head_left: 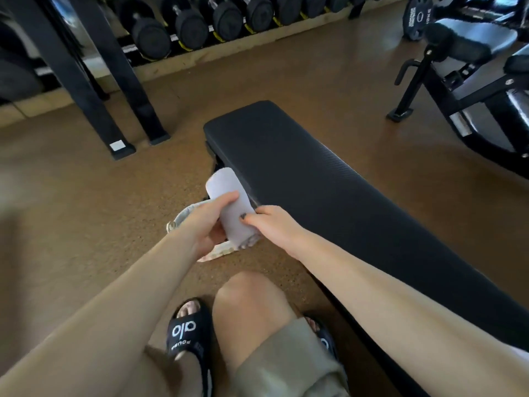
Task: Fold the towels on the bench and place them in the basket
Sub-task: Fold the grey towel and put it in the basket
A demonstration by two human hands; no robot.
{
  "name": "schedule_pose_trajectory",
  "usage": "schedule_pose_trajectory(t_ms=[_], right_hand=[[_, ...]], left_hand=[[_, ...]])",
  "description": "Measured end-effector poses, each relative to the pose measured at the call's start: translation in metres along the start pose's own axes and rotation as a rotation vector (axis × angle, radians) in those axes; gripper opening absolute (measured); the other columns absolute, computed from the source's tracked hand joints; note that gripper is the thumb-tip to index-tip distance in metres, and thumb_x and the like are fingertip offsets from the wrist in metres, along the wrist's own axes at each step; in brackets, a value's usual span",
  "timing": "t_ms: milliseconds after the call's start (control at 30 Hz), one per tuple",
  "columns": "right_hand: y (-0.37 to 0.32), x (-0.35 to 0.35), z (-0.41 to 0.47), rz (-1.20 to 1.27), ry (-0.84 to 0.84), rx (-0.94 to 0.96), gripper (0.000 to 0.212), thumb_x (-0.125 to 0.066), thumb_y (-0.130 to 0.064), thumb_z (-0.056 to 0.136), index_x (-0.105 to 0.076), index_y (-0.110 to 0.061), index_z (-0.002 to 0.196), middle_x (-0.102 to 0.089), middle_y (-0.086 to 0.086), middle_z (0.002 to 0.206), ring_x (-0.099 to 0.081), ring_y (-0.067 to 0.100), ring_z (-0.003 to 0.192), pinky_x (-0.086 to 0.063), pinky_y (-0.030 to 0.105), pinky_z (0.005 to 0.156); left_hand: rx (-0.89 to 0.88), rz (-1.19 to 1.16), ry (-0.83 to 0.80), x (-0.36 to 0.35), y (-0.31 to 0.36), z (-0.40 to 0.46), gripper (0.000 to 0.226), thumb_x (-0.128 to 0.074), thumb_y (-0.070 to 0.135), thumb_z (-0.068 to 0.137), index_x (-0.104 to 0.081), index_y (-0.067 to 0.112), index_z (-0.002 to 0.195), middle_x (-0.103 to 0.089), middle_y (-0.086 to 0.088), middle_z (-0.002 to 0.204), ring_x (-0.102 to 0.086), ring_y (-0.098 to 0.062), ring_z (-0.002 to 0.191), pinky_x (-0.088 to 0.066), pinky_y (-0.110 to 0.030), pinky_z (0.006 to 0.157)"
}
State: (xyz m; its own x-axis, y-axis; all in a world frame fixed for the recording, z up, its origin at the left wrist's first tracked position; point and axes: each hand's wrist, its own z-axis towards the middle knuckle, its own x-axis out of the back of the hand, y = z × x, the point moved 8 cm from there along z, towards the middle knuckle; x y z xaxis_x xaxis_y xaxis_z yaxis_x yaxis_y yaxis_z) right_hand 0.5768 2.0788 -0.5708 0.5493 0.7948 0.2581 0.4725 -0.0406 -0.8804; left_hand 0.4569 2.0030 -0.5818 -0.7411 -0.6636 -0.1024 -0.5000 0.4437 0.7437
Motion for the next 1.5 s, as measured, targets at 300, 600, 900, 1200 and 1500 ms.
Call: schedule_pose_trajectory(t_ms=[300, 600, 900, 1200, 1500], right_hand=[[0.025, -0.096, 0.097, 0.671, -0.322, -0.282, 0.03, -0.063, -0.025, 0.099, -0.058, -0.023, 0.128, -0.061, 0.012, 0.135, -0.059, 0.031, 0.125, -0.045, 0.052, 0.11], [0.115, -0.114, 0.223, 0.416, -0.01, -0.394, 0.03, -0.063, -0.019, 0.096, -0.056, -0.017, 0.126, -0.066, 0.011, 0.125, -0.064, 0.025, 0.11, -0.052, 0.033, 0.077], [0.162, -0.116, 0.308, -0.104, 0.034, -0.298, 0.064, -0.048, -0.026, 0.102, -0.021, -0.035, 0.159, -0.041, 0.001, 0.147, -0.045, 0.032, 0.132, -0.041, 0.045, 0.103], [0.178, -0.115, 0.327, -0.504, 0.16, -0.169, 0.061, -0.056, -0.026, 0.097, -0.035, -0.018, 0.153, -0.046, 0.016, 0.142, -0.053, 0.037, 0.126, -0.047, 0.042, 0.096], [0.182, -0.124, 0.338, -0.641, 0.049, -0.136, 0.077, -0.05, -0.03, 0.101, -0.005, -0.031, 0.163, -0.031, 0.013, 0.155, -0.042, 0.035, 0.138, -0.04, 0.05, 0.11]], left_hand=[[0.011, 0.06, 0.117, 0.088, 0.018, 0.079, 0.049, -0.082, 0.035, 0.083, -0.066, 0.006, 0.119, -0.075, -0.011, 0.11, -0.075, -0.025, 0.097, -0.063, -0.036, 0.076], [0.098, 0.215, 0.101, 0.113, -0.043, 0.242, 0.087, -0.088, 0.054, 0.042, -0.069, 0.017, 0.118, -0.076, -0.006, 0.108, -0.073, -0.028, 0.099, -0.059, -0.048, 0.092], [0.088, 0.261, 0.175, 0.11, -0.083, 0.331, 0.08, -0.082, 0.048, 0.058, -0.054, 0.017, 0.127, -0.068, -0.004, 0.114, -0.07, -0.024, 0.101, -0.059, -0.045, 0.092], [0.014, 0.745, 0.187, 0.105, -0.097, 0.367, 0.086, -0.072, 0.061, 0.08, -0.043, 0.013, 0.144, -0.058, -0.011, 0.132, -0.059, -0.03, 0.116, -0.05, -0.035, 0.087], [-0.102, 0.854, 0.242, 0.107, -0.093, 0.377, 0.066, -0.074, 0.05, 0.083, -0.048, 0.006, 0.125, -0.06, -0.014, 0.121, -0.059, -0.031, 0.114, -0.045, -0.035, 0.085]])
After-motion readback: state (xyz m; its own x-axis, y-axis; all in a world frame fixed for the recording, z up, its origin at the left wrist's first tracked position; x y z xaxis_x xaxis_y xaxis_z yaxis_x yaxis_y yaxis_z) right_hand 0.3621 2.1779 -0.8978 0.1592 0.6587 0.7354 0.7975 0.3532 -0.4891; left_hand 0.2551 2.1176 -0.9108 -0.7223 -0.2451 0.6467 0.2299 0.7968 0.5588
